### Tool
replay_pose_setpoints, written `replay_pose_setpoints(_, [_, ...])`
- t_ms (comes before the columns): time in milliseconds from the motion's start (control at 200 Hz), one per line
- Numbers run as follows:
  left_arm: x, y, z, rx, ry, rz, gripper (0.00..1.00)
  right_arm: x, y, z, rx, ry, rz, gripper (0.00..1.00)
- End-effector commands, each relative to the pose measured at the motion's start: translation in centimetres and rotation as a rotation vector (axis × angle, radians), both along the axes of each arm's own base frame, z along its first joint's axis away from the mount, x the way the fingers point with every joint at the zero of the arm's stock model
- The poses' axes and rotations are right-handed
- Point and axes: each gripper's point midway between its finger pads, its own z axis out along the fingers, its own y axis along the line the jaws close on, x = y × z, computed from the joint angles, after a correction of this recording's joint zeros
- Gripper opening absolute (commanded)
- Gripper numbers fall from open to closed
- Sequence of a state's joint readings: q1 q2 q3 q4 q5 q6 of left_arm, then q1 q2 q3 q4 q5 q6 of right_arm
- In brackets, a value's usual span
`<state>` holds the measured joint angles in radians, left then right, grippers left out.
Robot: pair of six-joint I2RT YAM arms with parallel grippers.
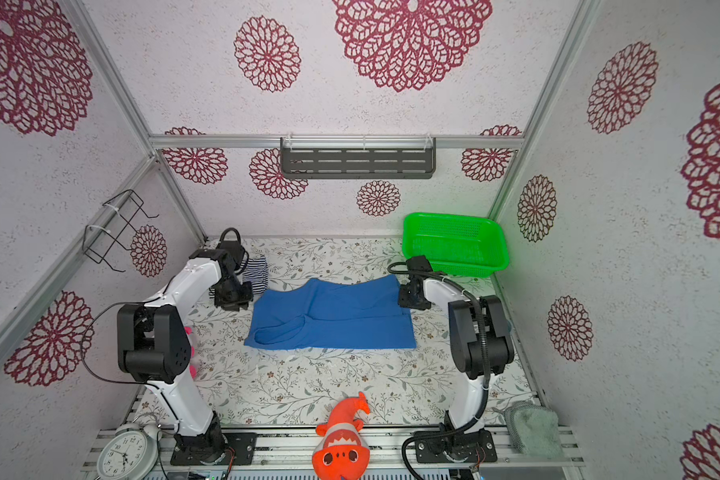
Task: Fold and stack the tank tops
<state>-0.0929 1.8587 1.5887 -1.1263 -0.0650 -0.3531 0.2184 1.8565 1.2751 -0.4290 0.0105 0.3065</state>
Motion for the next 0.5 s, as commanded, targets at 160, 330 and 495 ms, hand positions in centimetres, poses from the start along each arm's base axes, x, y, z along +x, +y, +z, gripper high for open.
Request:
replay_pose_setpoints(160, [9.0, -8.2, -0.6, -0.128, -0.136, -0.196, 0.38, 5.0, 1.1, 4.0, -0.001, -0.159, 0.022, 0.38])
replay_pose_setpoints(330, [12.3, -11.4, -3.3, -0.170, -0.169, -0.228, 0.43, 7.1, 2.9, 4.6, 0.004, -0.185, 0.053, 0.37])
replay_pose_setpoints(495, [13.5, -13.4, -6.1, -0.214, -0.186, -0.224, 0.51, 7.5, 3.2, 3.9, 0.003, -0.176, 0.057, 0.36])
